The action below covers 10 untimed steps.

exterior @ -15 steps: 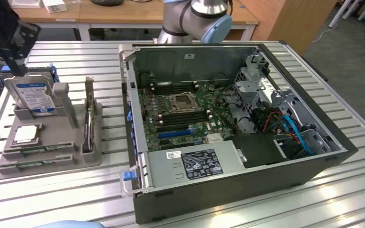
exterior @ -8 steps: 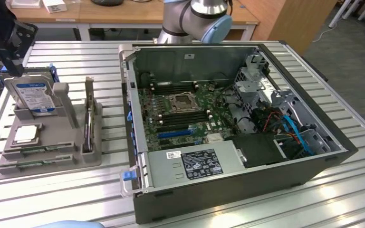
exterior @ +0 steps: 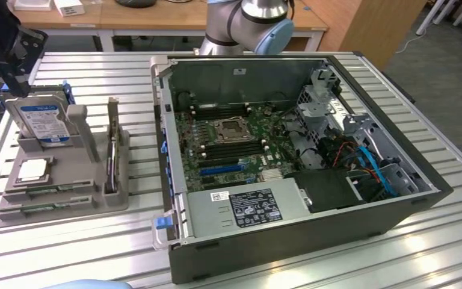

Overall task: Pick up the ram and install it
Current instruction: 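Pick up the ram and move it above insertion slot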

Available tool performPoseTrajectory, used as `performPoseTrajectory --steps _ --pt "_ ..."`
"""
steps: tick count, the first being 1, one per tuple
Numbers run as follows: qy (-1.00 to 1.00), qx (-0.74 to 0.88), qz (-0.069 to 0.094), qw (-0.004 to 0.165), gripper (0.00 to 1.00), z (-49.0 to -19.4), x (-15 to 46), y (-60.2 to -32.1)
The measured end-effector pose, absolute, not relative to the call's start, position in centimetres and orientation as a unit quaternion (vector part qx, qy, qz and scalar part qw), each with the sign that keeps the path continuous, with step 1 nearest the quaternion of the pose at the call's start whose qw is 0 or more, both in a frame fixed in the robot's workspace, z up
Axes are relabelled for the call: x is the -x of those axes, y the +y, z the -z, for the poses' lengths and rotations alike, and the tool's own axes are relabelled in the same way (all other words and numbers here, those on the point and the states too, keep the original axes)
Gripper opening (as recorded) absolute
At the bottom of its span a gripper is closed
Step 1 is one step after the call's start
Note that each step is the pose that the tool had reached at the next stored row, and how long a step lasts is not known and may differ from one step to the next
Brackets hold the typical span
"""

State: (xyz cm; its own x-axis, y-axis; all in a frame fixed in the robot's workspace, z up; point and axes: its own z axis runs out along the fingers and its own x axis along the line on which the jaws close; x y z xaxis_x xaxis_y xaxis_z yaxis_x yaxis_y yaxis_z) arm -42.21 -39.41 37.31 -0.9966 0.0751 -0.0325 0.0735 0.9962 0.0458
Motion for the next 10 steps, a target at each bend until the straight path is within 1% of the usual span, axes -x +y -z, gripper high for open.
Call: performPoseTrajectory --steps 10 --pt "0.999 -0.037 -0.022 0.017 0.10 -37.30 42.32 -39.40"
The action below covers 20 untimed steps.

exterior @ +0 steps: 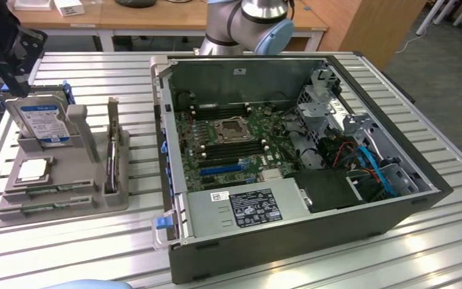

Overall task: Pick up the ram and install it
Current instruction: 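Pick up the ram and move it above insertion slot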

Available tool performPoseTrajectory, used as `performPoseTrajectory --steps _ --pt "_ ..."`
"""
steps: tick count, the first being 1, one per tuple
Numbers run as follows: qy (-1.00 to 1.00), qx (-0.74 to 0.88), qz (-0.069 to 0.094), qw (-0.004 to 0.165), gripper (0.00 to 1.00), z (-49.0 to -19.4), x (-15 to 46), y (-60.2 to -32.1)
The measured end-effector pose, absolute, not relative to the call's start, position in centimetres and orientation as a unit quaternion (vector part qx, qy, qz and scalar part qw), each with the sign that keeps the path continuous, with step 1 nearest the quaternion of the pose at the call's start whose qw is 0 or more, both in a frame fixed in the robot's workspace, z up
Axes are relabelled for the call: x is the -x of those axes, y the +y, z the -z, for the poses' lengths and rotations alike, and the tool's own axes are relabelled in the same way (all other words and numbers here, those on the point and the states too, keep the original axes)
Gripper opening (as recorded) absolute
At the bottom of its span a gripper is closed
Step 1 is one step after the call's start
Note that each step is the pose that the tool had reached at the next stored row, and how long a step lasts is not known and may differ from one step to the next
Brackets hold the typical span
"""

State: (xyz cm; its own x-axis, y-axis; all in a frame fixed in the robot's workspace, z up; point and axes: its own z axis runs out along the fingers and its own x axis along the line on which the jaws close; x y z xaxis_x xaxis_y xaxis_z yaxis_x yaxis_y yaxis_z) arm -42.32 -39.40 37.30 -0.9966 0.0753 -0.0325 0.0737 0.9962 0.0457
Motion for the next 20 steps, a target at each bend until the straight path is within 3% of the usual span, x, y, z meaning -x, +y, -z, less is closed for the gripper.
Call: performPoseTrajectory --steps 20 --pt "0.991 0.132 -0.023 0.013 0.10 -36.62 42.44 -39.41"
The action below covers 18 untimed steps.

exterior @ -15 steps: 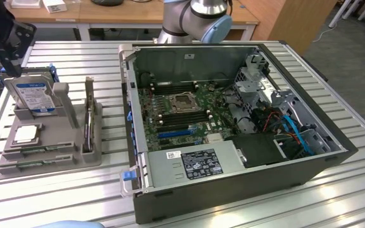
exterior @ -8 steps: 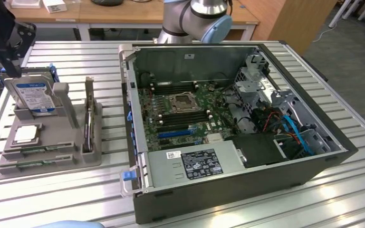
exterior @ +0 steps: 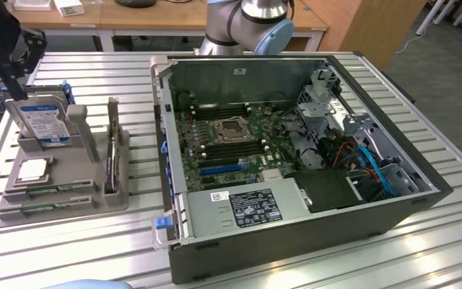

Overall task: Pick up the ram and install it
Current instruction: 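Pick up the ram and move it above insertion slot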

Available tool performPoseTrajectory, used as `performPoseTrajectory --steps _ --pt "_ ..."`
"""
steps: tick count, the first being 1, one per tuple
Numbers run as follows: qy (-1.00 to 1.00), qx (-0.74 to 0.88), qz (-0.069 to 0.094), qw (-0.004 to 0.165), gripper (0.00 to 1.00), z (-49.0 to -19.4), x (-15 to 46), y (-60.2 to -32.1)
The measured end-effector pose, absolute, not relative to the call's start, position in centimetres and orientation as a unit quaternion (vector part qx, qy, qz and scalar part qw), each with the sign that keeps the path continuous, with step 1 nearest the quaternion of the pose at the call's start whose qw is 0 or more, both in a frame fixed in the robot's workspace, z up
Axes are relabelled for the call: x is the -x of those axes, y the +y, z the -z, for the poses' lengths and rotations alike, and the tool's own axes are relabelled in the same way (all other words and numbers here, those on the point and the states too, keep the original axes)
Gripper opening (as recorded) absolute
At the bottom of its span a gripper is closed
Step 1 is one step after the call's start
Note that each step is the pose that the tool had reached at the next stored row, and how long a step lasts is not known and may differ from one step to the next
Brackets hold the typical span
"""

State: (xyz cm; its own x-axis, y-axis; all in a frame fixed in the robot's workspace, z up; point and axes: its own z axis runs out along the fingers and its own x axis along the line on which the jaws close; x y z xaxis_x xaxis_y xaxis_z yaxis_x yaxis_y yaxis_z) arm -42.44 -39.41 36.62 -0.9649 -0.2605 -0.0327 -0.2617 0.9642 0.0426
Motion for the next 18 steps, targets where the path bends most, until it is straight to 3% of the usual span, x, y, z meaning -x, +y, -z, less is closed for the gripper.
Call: performPoseTrajectory --steps 18 --pt "0.956 0.292 -0.025 0.009 0.10 -35.65 42.44 -39.40"
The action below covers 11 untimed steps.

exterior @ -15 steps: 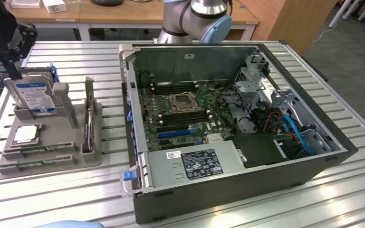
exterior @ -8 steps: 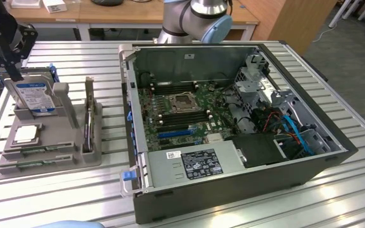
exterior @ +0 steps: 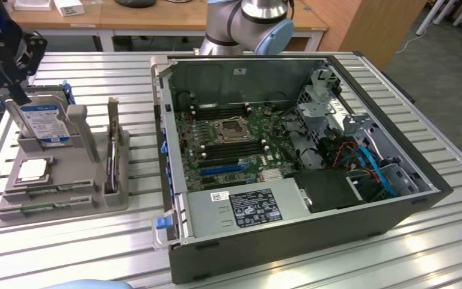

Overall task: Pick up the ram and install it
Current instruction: 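Pick up the ram and move it above insertion slot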

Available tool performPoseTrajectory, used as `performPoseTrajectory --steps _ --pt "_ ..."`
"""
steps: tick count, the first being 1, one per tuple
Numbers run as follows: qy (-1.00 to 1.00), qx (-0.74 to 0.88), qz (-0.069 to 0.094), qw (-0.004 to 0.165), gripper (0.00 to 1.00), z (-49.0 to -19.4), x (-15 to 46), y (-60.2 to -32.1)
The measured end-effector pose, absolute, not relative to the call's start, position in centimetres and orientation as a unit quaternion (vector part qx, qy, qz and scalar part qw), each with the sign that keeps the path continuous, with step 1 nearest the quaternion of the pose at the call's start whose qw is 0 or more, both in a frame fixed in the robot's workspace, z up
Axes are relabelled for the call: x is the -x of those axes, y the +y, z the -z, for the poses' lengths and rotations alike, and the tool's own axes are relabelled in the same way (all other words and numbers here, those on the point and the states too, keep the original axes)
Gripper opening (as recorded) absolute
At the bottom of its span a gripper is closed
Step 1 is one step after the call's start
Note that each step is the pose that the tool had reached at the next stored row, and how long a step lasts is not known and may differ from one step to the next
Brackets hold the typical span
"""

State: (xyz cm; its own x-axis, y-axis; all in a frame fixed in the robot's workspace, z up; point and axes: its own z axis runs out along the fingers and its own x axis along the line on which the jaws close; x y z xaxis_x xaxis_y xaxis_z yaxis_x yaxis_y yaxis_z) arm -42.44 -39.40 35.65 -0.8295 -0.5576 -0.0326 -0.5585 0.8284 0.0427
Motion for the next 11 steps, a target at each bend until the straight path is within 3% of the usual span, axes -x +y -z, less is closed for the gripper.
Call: performPoseTrajectory --steps 11 --pt "0.922 0.386 -0.026 0.007 0.10 -35.21 42.44 -39.40"
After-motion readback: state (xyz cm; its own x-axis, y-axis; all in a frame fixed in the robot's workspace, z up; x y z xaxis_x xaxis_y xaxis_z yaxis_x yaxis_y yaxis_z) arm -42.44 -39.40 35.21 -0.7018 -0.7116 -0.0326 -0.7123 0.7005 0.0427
